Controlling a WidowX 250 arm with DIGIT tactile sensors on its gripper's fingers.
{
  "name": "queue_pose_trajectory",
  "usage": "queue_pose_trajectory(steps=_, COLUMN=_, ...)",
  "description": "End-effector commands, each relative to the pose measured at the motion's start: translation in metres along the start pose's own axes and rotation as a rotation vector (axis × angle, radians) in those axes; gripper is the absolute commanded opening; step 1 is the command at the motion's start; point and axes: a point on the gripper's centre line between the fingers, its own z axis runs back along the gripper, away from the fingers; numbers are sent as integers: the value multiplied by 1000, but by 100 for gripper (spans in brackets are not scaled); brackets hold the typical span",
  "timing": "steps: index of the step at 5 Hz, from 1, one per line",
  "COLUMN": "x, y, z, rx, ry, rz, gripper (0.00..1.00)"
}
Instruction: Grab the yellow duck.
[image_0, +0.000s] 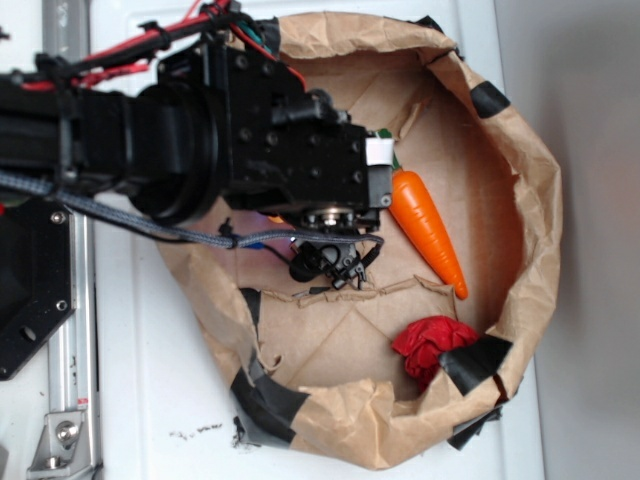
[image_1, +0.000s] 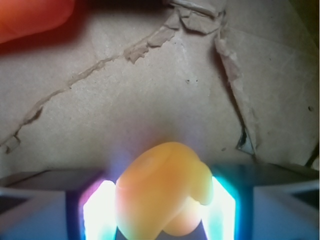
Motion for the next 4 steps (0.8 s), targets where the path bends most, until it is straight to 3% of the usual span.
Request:
queue_pose_trajectory(steps=1, x=8, y=15, z=11, rx=-18, ry=-40, rz=31, gripper=0)
queue_pose_trajectory(steps=2, x=12, y=16, z=31, rx=-17, ry=-84, rz=-19, gripper=0)
queue_pose_trajectory(steps=3, x=26, y=21, z=81, rx=-62, ry=-183, rz=-216, gripper=0)
queue_pose_trajectory(steps=4, x=21, y=18, z=133, rx=-104, ry=-230, rz=-360, gripper=0)
